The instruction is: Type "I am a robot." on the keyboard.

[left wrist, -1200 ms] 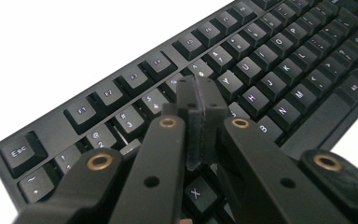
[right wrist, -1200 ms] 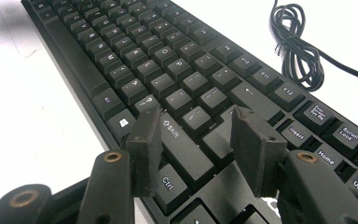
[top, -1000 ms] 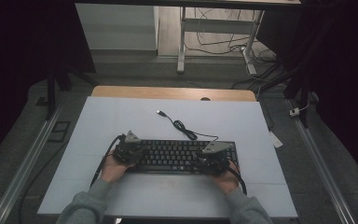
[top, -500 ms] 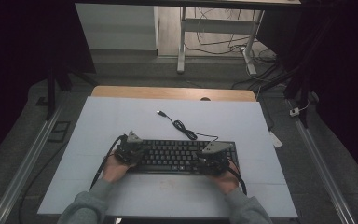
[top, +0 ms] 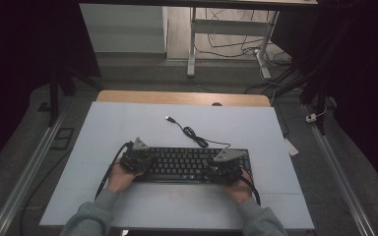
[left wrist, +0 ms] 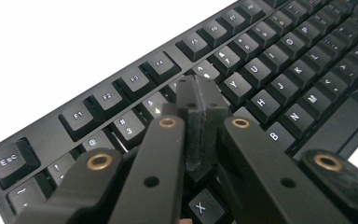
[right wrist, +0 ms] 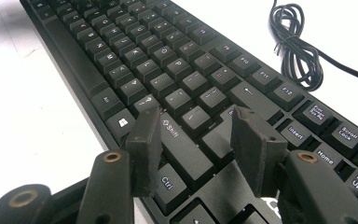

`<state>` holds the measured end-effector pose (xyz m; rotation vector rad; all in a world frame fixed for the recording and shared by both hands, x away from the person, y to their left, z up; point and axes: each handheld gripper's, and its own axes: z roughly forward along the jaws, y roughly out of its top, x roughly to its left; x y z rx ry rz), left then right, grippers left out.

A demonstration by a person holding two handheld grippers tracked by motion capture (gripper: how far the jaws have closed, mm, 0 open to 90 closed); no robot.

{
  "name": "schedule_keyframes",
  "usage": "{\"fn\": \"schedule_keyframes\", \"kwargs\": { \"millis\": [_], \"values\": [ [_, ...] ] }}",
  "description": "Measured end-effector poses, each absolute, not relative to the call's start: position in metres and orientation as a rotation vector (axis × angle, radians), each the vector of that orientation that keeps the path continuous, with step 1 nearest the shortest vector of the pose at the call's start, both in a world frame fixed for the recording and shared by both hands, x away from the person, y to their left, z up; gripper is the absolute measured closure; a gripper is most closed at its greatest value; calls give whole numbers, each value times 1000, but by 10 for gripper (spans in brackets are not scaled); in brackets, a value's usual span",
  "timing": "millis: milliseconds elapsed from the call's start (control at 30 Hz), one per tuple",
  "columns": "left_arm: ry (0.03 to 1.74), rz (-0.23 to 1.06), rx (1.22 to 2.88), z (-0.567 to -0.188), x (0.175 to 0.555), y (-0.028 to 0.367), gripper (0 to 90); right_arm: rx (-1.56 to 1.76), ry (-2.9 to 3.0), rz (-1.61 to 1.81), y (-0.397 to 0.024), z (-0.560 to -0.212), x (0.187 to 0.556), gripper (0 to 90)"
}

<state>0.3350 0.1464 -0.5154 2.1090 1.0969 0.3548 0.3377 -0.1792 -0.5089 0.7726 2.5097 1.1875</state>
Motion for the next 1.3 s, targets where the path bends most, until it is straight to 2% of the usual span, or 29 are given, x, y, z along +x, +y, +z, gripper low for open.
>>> {"fn": "schedule_keyframes", "kwargs": {
  "millis": [167,400,567,1300],
  "values": [
    [1092,349,2080,-509,331,152,750,769,2506,1189,-179,-508,337,530],
    [1086,353,2085,-501,316,158,485,768,2501,1193,-180,-508,337,527],
    [1085,335,2076,-498,309,163,368,768,2500,1193,-180,-508,337,527],
    [1063,295,2069,-496,304,168,345,767,2496,1196,-180,-507,337,526]
  ]
}}
